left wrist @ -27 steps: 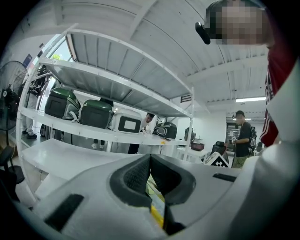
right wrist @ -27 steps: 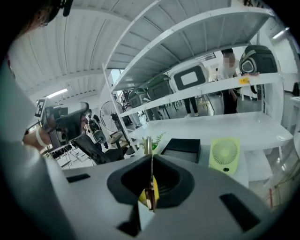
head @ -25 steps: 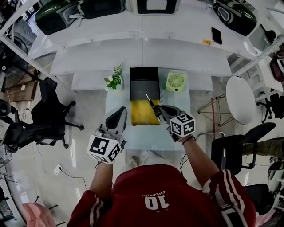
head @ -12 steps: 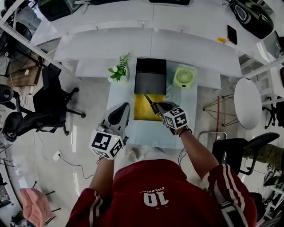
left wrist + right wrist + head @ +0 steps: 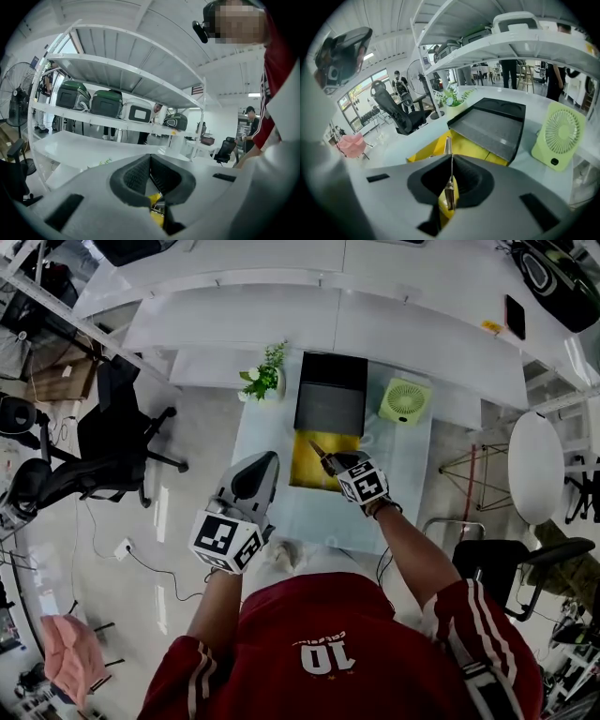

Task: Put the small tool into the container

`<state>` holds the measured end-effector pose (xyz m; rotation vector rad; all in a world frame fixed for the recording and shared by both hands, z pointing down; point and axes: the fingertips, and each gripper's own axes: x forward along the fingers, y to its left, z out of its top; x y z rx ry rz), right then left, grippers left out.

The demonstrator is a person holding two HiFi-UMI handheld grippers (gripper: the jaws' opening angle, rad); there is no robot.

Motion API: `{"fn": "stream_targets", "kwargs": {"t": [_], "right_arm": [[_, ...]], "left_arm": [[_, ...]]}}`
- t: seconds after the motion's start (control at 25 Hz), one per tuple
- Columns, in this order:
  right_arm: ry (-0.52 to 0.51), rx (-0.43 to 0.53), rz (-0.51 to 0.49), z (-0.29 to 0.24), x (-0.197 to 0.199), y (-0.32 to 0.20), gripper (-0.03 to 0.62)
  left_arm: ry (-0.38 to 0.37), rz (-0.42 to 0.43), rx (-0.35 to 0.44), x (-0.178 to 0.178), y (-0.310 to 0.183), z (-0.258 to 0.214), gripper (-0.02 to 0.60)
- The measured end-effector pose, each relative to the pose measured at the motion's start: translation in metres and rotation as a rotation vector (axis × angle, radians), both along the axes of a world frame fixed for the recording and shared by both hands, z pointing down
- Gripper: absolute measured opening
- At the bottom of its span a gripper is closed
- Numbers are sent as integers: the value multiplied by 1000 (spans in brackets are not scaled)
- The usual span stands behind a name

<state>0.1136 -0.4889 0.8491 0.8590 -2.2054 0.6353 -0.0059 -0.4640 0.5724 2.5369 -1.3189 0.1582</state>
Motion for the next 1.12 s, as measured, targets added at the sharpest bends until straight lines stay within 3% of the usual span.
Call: {"fn": "stream_targets", "kwargs": {"t": [0.28, 0.92, 1.12], "right_arm": [[57, 22, -25, 17, -14, -6, 15], [63, 64, -34, 25, -32, -10, 20], [66, 64, -59, 20, -48, 6, 64]], "left_arm": [[-6, -28, -8, -12, 4, 1, 0], [-18, -69, -19, -31, 12, 3, 0], [-8, -53, -30, -40, 18, 3, 0]]}}
